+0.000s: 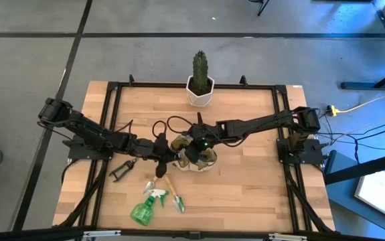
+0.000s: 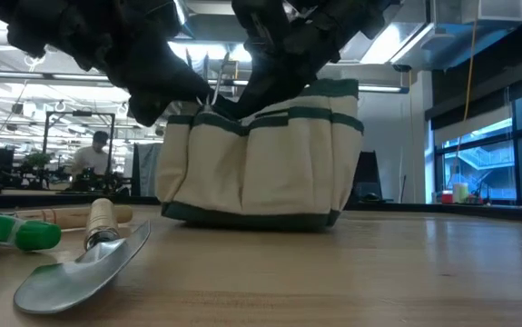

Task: Pick & Place Garden tools in Gardening bag
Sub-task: Put the brown hand rake into the green gardening bag, then adjust the green gardening bag

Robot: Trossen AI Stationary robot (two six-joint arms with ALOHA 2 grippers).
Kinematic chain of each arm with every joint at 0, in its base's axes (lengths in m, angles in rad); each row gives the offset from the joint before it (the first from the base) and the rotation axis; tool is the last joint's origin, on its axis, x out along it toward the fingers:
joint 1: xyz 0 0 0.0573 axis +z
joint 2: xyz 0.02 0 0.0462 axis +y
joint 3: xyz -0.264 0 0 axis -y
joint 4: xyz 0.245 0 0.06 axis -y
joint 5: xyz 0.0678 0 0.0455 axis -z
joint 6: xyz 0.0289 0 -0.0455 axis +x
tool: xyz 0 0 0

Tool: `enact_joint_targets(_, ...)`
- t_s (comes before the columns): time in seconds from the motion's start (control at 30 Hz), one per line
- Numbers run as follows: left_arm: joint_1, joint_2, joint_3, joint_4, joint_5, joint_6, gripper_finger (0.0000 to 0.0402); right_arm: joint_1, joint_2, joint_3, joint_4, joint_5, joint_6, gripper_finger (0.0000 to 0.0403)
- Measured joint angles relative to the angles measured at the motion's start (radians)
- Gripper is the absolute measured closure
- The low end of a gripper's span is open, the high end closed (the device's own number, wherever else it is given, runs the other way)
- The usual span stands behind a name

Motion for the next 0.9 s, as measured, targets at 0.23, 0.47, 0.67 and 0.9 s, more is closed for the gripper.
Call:
enact_joint_targets(0.23,0.003,-0.039,0.0,-0.001,-0.001,-0.062,0.032,-0.001,-0.001,0.001,0.001,0.0,0.0,0.04)
enact_joint_targets(0.47,0.0,-0.045,0.0,-0.059,0.001,-0.142,0.0282,-0.001,-0.001,0.001,-0.003,-0.006,0.0,0.04)
enact_joint_targets(0.67,-0.021,-0.049,0.0,-0.061,0.0,-0.209,0.0277,0.0,-0.002,0.001,-0.007,-0.01,0.0,0.04)
enact_joint_targets(0.9,-0.08,-0.083,0.0,-0.063,-0.036,-0.304,0.0277,0.001,-0.002,0.001,-0.008,-0.03,-0.013,0.04)
